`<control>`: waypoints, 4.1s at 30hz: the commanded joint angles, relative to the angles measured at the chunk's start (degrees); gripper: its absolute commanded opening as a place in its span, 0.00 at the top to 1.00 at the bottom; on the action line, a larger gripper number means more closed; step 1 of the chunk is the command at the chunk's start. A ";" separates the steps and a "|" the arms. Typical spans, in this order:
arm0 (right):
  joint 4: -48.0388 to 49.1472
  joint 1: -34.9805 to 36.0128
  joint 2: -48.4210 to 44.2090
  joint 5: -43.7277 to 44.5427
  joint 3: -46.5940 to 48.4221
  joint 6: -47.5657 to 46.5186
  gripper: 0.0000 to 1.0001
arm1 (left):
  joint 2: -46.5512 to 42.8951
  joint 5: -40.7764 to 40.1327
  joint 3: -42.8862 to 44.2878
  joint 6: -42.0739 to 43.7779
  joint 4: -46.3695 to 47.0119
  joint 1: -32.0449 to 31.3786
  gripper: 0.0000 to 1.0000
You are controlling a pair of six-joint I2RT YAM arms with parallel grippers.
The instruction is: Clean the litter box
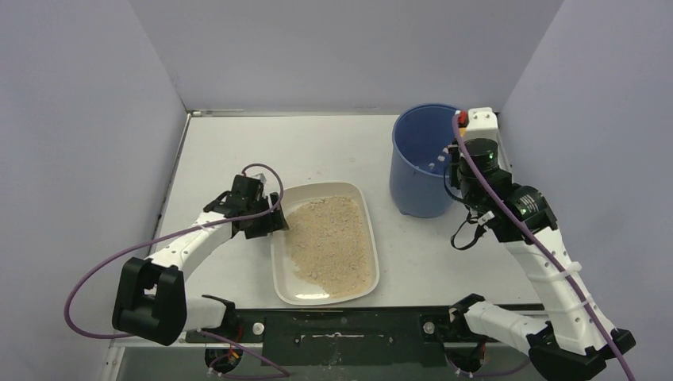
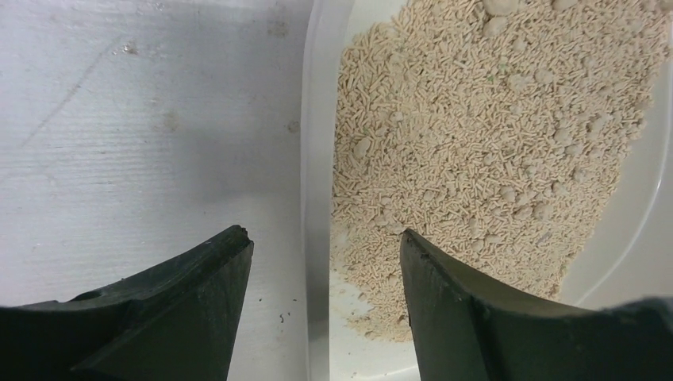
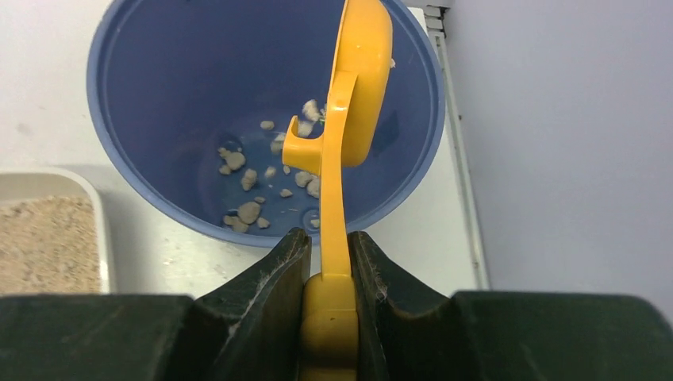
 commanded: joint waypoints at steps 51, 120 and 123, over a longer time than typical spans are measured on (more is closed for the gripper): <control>5.01 7.54 -8.78 -57.26 -6.67 4.42 1.00 | 28.70 -14.15 34.28 12.31 -6.85 -3.28 0.54; -15.86 7.99 -5.94 -39.00 -11.89 19.78 1.00 | 21.64 -10.66 21.47 7.81 -7.30 -14.54 0.58; -17.90 7.96 -6.32 -37.79 -12.09 21.60 1.00 | 23.93 -10.87 23.29 9.45 -7.38 -14.46 0.69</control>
